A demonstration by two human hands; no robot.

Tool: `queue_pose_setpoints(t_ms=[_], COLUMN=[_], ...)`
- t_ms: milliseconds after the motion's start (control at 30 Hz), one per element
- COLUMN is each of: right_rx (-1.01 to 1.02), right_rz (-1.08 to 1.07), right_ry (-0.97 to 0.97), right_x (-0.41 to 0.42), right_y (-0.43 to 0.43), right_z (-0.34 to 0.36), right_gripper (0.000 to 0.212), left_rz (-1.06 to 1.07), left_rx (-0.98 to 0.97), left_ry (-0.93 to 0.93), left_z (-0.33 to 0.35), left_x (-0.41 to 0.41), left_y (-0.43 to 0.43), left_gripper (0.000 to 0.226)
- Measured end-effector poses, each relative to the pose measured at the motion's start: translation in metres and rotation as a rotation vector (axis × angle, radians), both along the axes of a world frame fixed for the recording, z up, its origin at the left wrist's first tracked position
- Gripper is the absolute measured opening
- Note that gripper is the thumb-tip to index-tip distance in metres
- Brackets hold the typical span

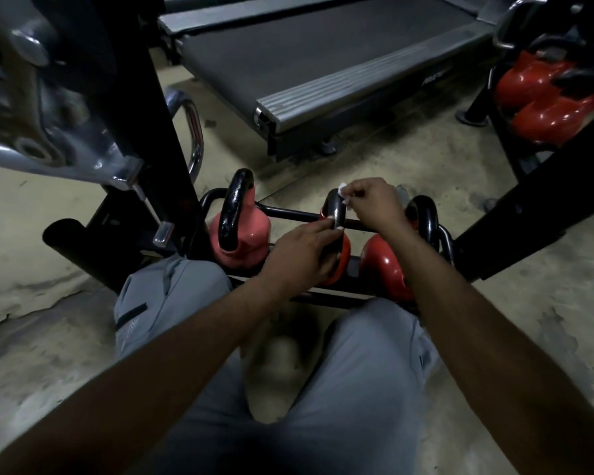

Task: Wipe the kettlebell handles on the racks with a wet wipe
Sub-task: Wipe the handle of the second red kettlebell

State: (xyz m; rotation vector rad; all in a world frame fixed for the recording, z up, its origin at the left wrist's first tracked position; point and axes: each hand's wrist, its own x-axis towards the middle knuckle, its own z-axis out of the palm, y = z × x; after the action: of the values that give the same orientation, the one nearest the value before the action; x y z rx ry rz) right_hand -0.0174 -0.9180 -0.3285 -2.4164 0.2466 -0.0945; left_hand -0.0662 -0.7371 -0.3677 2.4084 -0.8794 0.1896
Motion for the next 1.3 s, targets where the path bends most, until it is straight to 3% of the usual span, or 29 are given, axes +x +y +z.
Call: queue_pose_setpoints(t_ms=[67,233,400,500,700,867,933,1000,1067,1133,1200,1300], right_rx=[-0.065,-0.452,-0.627,-0.681,-0.411,0.485,0.686,0.713,0.492,0.074,-0.230,-0.532], right_rz=[0.070,0.391,0.455,0.559,0.238,-0.129,-0.226,-0.246,-0.191,-0.012,0.175,0.433], right_ry=[0.051,0.036,0.195,0.273,0.177,0.190,0.240,0.191,0.071,0.015,0.064,0.187], right_x=[0.009,0.020,0.051,0.054,0.068,0.038,0.035,0.034,0.036,0.042,0.053,0.071], right_y=[-0.003,0.020,0.029,0.040,0.011,-0.021,-0.021,-0.014,-0.007,-0.002,0.005,0.016], right_z=[0.012,0.025,0.034,0.028,0.018,-0.014,-0.023,-0.027,-0.024,-0.012,0.001,0.016], right_gripper=[0.017,0.011,0.042,0.030,0.024,0.010,0.016,0.016,0.011,0.013,0.017,0.018], left_rz=[-0.011,-0.008,0.034,0.043,0.044,0.057,0.058,0.058,0.054,0.058,0.069,0.070], left_rx=[0.006,-0.079,-0.100,-0.085,-0.118,-0.184,-0.202,-0.213,-0.215,-0.213,-0.213,-0.211], left_ry=[0.000,0.014,0.031,0.018,0.000,-0.008,-0.014,-0.014,-0.015,-0.010,0.000,0.035], left_z=[0.002,-0.007,-0.014,-0.014,-0.014,-0.018,-0.019,-0.020,-0.019,-0.018,-0.019,-0.019], left_x=[0.001,-0.004,-0.012,-0.011,-0.008,-0.005,-0.004,-0.005,-0.005,-0.004,-0.005,-0.009], left_y=[0.002,0.004,0.001,0.002,0.003,-0.003,-0.005,-0.005,-0.004,-0.005,-0.006,-0.006], left_gripper=[0.045,0.044,0.047,0.047,0.045,0.041,0.039,0.039,0.039,0.039,0.040,0.042])
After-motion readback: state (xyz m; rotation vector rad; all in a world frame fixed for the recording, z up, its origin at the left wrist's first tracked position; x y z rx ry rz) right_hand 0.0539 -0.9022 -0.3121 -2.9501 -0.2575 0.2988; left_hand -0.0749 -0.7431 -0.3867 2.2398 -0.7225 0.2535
